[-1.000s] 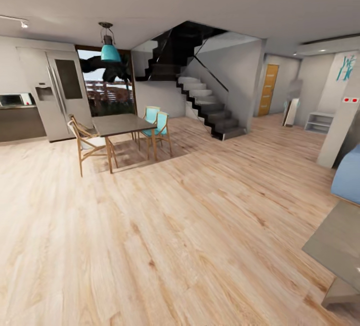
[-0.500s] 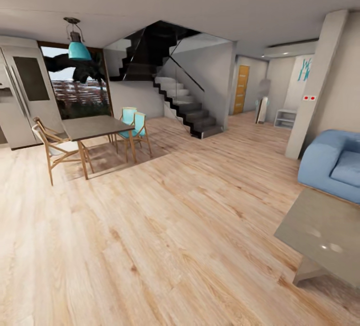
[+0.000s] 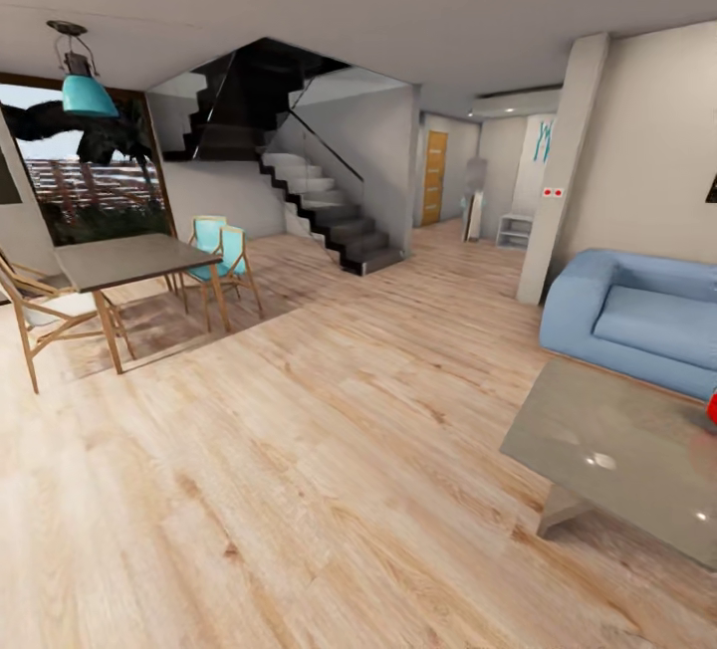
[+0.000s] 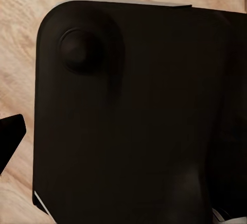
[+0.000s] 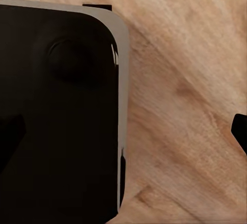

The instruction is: Turn on the radio receiver that's on the table in the living room.

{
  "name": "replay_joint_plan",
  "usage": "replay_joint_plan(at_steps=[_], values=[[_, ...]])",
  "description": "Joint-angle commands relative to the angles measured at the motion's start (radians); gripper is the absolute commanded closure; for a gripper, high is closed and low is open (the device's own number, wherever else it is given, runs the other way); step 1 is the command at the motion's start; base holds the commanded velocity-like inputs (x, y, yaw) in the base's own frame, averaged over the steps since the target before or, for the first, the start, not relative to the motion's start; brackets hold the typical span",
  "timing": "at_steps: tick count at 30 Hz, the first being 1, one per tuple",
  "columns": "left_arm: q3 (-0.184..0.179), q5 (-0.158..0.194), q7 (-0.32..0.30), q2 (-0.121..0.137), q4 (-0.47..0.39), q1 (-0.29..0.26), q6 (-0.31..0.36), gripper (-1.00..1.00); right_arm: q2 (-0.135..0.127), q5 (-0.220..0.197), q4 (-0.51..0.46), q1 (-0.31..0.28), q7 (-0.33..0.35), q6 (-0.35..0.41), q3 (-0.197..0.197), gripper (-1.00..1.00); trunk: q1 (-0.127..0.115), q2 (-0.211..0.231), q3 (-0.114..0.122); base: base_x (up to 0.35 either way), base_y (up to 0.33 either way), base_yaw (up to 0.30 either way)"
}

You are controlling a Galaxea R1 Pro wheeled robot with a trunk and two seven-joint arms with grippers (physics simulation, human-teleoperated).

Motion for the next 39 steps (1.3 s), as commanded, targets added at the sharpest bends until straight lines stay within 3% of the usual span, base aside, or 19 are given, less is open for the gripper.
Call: replay_joint_plan(at_steps=[1, 9, 39], values=[[0.0, 0.0, 0.0, 0.0, 0.0, 0.0, 0.0, -1.0, 0.0, 0.0, 0.0, 0.0, 0.0, 0.0, 0.0, -1.0, 0.0, 0.0, 0.0, 0.0, 0.0, -0.168], [-0.004, -0.002, -0.015, 0.001, 0.001, 0.0, 0.013, -1.0, 0.0, -0.002, 0.0, 0.0, 0.0, 0.003, 0.001, -1.0, 0.0, 0.0, 0.0, 0.159, 0.069, -0.015], [-0.005, 0.002, -0.014, 0.003, 0.006, 0.0, 0.017, -1.0, 0.005, -0.002, 0.0, 0.0, -0.007, 0.011, 0.002, -1.0, 0.0, 0.0, 0.0, 0.315, 0.115, -0.004]])
